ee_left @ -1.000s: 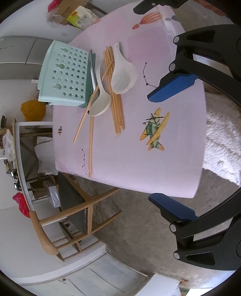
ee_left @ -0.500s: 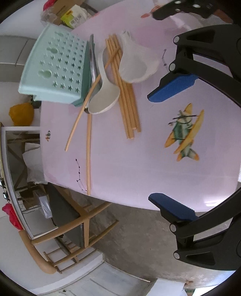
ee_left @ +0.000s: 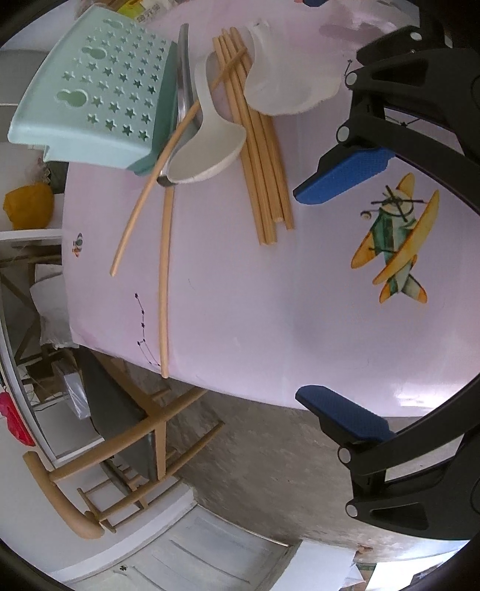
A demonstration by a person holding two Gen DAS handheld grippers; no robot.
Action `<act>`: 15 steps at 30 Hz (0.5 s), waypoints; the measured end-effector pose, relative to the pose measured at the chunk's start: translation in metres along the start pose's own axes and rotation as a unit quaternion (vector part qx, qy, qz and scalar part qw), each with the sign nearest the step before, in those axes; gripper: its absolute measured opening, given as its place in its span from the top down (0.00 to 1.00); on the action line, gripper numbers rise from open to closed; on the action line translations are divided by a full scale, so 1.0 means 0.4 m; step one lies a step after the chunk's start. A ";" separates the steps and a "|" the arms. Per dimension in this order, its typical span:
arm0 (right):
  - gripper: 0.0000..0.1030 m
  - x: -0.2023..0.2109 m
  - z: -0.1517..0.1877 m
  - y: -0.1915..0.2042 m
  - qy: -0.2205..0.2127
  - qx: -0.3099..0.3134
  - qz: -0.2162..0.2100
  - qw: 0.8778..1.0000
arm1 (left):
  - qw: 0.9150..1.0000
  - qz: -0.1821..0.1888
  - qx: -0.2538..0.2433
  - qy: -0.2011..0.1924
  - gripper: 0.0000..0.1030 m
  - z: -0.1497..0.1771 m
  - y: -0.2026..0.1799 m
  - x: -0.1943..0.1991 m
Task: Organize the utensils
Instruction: 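Reach the left tool to the white ladle and close on its handle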
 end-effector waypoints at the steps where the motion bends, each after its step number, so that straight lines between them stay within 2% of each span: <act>1: 0.06 -0.003 0.003 0.005 0.003 0.002 -0.002 1.000 | 1.000 -0.001 0.001 0.001 0.08 0.001 0.003 -0.002; 7: 0.06 -0.014 0.012 0.024 0.008 0.003 -0.015 1.000 | 1.000 0.008 0.007 -0.004 0.08 0.001 0.009 -0.010; 12: 0.06 -0.015 0.015 0.024 0.007 -0.004 -0.024 1.000 | 0.998 0.050 0.012 -0.025 0.08 0.006 0.004 -0.017; 15: 0.06 -0.011 0.016 0.020 0.005 -0.004 -0.026 1.000 | 0.998 0.061 0.007 -0.032 0.08 0.004 0.004 -0.015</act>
Point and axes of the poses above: each gripper's, at about its wrist camera, not at the fingertips, and x roughly against the way its jaws point, y to its left, z to its underside, the point moved 10 cm from there along -x, roughly the way its jaws point, and after that the axes turned 9 degrees about -x, right-handed, at the moved point
